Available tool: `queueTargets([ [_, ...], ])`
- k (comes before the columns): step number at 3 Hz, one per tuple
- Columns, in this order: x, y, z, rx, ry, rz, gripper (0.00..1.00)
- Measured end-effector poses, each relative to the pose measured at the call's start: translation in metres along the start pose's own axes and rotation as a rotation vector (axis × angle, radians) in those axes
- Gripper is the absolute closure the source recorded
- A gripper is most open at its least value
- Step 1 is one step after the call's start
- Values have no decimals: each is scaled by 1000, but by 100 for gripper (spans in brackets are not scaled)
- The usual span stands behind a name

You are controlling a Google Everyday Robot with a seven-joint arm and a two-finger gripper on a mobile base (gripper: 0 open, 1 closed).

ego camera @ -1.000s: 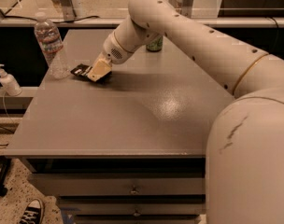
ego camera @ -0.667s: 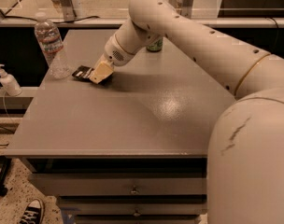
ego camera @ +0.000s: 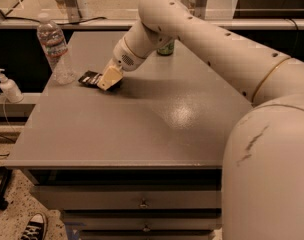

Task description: Move rxbar chocolate near water bottle

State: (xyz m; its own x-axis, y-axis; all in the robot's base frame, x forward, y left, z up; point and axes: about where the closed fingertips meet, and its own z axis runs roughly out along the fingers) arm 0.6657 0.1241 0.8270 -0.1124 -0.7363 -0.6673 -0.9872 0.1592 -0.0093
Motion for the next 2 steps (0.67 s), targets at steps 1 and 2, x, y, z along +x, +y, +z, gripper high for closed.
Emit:
queueTargets([
  [1,0,0,0,0,0,0,35],
  [2,5,1,1,-11,15,5,12],
])
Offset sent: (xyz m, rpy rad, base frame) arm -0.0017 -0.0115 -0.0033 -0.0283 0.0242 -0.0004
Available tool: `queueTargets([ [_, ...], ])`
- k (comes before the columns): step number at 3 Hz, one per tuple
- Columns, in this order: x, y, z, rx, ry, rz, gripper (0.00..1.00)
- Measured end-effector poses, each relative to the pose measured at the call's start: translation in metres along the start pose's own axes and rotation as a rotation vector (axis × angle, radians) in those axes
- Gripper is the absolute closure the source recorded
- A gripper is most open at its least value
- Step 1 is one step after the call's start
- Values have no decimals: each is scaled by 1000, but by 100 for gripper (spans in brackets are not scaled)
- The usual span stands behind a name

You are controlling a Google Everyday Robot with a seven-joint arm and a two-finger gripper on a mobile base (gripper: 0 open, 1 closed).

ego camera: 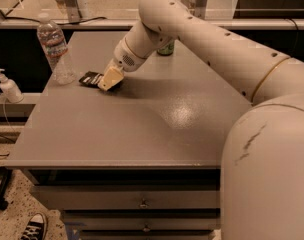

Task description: Move rxbar chocolate near water bottle

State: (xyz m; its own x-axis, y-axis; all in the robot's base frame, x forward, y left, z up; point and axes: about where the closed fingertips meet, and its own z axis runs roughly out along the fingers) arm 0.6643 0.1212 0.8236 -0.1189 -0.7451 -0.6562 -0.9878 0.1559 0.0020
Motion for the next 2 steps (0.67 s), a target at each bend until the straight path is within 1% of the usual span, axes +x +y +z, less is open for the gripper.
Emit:
queueTargets([
  [1,0,0,0,-1,1,0,0],
  [2,0,0,-2,-10,3,6,0],
])
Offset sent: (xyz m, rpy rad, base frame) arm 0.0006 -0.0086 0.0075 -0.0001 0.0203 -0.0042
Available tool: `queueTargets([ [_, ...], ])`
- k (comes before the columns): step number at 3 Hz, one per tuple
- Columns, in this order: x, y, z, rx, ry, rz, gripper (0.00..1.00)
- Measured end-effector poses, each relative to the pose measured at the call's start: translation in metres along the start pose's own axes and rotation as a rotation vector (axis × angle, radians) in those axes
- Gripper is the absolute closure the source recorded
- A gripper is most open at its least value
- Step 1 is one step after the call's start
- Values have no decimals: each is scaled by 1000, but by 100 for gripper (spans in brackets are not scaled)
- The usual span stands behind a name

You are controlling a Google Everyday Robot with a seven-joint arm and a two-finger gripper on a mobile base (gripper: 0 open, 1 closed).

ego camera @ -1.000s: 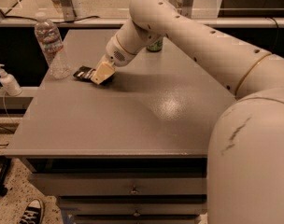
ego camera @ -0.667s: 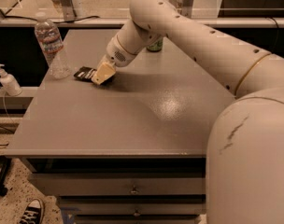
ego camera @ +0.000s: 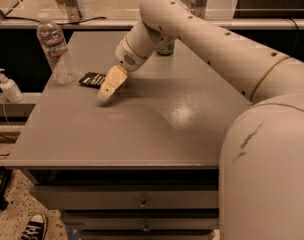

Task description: Move rxbar chocolate near water bottle

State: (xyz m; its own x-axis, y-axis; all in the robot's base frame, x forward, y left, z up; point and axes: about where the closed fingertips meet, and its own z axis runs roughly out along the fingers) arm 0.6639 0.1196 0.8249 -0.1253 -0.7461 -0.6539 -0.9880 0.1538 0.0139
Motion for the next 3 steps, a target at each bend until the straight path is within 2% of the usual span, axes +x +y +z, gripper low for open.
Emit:
queueTargets([
  [1,-2,-7,-21,24,-15,12,0],
  [2,-1,-9,-64,75,-46,32,0],
  [3,15,1,-128,144,-104,74,0],
])
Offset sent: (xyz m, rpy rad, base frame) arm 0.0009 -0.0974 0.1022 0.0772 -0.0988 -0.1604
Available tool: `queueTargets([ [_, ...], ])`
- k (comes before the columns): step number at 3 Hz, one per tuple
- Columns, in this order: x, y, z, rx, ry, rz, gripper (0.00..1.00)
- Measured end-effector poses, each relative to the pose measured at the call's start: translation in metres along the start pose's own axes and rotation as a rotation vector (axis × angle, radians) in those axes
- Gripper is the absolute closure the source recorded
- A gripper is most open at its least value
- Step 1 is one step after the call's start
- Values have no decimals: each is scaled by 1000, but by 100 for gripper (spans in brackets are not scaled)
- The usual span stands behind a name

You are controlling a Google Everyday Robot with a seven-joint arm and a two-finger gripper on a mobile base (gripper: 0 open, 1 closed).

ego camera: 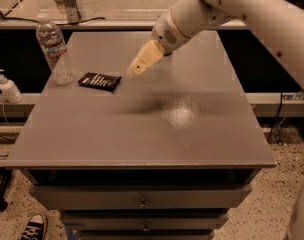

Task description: Move rxbar chocolate near water bottle

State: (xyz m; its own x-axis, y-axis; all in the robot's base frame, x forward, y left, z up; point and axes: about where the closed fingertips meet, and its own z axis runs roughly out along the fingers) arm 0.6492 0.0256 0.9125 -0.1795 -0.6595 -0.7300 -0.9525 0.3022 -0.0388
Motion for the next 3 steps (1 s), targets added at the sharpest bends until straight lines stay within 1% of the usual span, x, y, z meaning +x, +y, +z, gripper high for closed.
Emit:
queueTargets([
  [1,34,5,-68,25,-64,65,0],
  [2,48,2,-84,47,-73,97,0],
  [3,45,2,-80,42,-71,92,0],
])
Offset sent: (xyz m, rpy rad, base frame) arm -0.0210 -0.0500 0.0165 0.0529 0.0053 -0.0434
